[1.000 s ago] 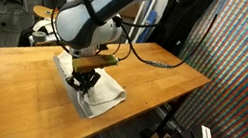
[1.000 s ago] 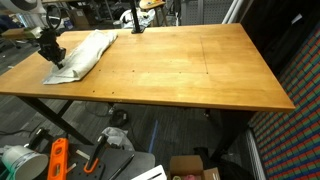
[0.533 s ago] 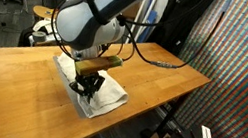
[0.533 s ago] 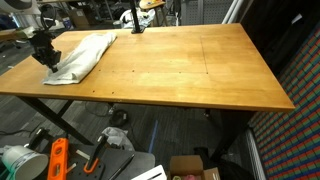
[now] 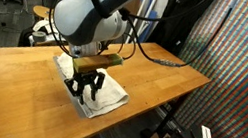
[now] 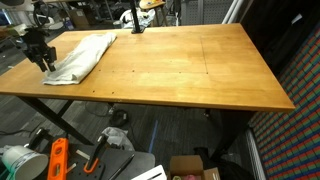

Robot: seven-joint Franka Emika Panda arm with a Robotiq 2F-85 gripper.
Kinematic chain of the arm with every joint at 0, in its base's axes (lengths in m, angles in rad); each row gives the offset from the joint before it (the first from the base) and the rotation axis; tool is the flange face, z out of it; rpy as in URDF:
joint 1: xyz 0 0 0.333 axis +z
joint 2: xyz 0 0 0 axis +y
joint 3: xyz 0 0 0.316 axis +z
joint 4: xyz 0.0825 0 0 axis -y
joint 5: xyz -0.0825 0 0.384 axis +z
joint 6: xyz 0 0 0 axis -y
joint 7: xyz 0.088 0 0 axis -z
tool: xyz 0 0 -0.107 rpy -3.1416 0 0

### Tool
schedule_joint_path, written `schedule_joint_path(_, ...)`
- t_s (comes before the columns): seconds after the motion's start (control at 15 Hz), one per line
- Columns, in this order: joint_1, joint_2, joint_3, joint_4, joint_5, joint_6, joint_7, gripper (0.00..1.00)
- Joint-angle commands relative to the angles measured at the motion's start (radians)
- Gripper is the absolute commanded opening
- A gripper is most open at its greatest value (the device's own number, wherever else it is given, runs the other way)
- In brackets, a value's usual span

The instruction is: Fold the towel

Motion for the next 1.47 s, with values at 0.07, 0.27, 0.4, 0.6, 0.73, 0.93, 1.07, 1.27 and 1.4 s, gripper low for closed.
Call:
schedule_joint_path(0.07, -0.024, -0.055, -0.019, 0.008, 0.010, -0.037, -0.021, 0.84)
schedule_joint_path(0.27, -0.049, -0.049, -0.044, 0.035, -0.007, -0.097, -0.044, 1.00)
schedule_joint_path(0.4, -0.066, -0.040, -0.056, 0.042, -0.007, -0.105, -0.067, 1.00)
schedule_joint_path(0.6, -0.095, -0.030, -0.062, 0.033, 0.018, -0.089, -0.115, 1.00)
schedule_joint_path(0.73, -0.116, -0.026, -0.057, 0.018, 0.053, -0.052, -0.152, 1.00)
schedule_joint_path(0.93, -0.139, -0.013, -0.055, 0.019, 0.101, -0.057, -0.202, 1.00)
schedule_joint_path(1.07, -0.149, -0.004, -0.057, 0.015, 0.131, -0.048, -0.224, 0.74)
schedule_joint_path(1.27, -0.167, 0.007, -0.059, 0.013, 0.173, -0.039, -0.252, 0.51)
schedule_joint_path(1.4, -0.175, 0.014, -0.062, 0.012, 0.186, -0.029, -0.258, 0.35)
